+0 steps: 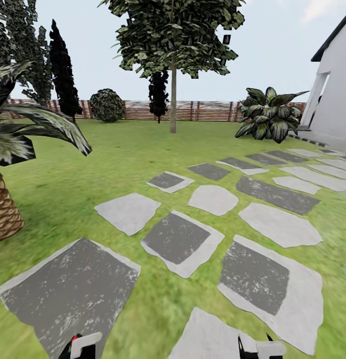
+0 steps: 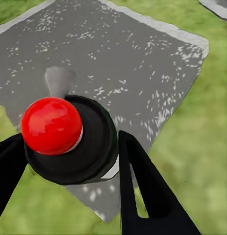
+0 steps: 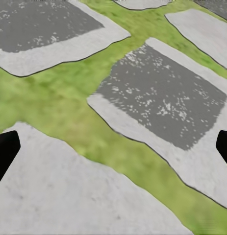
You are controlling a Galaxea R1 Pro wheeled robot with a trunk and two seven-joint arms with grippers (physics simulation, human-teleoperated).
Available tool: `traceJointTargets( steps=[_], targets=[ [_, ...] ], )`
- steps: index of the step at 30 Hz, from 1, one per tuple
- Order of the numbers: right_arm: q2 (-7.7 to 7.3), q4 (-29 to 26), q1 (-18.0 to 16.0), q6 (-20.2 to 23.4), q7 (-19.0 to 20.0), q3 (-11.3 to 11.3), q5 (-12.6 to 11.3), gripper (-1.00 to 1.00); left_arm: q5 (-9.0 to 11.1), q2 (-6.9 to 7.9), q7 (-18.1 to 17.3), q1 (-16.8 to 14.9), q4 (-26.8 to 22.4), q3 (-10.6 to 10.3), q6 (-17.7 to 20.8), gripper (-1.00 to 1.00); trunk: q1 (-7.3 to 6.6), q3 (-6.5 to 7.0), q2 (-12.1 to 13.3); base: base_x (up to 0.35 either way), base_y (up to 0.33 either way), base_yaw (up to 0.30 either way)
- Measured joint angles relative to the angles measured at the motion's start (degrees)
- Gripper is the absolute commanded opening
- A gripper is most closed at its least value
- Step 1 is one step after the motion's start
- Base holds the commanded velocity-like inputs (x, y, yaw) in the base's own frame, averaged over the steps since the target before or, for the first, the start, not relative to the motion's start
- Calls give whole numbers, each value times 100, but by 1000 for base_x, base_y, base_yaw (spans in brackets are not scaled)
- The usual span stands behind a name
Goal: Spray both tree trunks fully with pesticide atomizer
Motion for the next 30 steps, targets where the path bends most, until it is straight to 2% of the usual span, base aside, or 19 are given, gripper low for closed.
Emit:
traceJointTargets(
  steps=[30],
  targets=[
    [0, 0, 0, 0, 0, 0, 1, 100, 1, 0, 0, 0, 0, 0, 2, -100, 0, 0, 0, 340, 0, 0]
  ],
)
